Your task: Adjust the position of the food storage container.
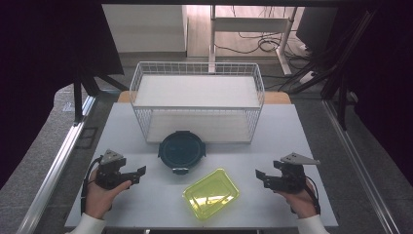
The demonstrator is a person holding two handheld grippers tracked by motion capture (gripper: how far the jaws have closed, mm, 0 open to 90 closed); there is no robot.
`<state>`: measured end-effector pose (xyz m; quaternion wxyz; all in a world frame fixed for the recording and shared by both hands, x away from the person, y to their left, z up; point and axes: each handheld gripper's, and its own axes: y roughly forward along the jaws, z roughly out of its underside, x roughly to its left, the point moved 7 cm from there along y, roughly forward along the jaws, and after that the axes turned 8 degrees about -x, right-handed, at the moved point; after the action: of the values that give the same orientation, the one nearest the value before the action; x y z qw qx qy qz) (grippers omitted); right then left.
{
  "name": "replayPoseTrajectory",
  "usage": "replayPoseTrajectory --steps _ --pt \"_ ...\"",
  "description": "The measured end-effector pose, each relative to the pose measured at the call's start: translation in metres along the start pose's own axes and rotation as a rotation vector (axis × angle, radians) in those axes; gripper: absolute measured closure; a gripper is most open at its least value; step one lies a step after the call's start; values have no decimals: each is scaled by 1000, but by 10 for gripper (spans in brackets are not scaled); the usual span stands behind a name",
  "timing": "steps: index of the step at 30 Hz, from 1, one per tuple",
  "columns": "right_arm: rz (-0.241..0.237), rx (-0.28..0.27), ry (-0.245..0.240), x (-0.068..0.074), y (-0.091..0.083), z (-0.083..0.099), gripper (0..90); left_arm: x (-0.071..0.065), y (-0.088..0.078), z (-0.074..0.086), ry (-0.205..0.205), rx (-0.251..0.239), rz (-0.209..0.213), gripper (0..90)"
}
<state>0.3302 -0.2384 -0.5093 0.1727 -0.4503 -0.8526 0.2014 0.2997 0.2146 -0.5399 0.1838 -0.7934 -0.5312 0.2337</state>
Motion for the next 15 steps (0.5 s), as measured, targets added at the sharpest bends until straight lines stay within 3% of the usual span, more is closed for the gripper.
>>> replayPoseTrajectory --steps 7,15 --pt "-4 5 8 -1 -2 -1 215 0 -3 0 -43 7 20 214" --pt "-6 3 -12 3 1 -11 224 -1 -8 -1 -42 8 32 234"
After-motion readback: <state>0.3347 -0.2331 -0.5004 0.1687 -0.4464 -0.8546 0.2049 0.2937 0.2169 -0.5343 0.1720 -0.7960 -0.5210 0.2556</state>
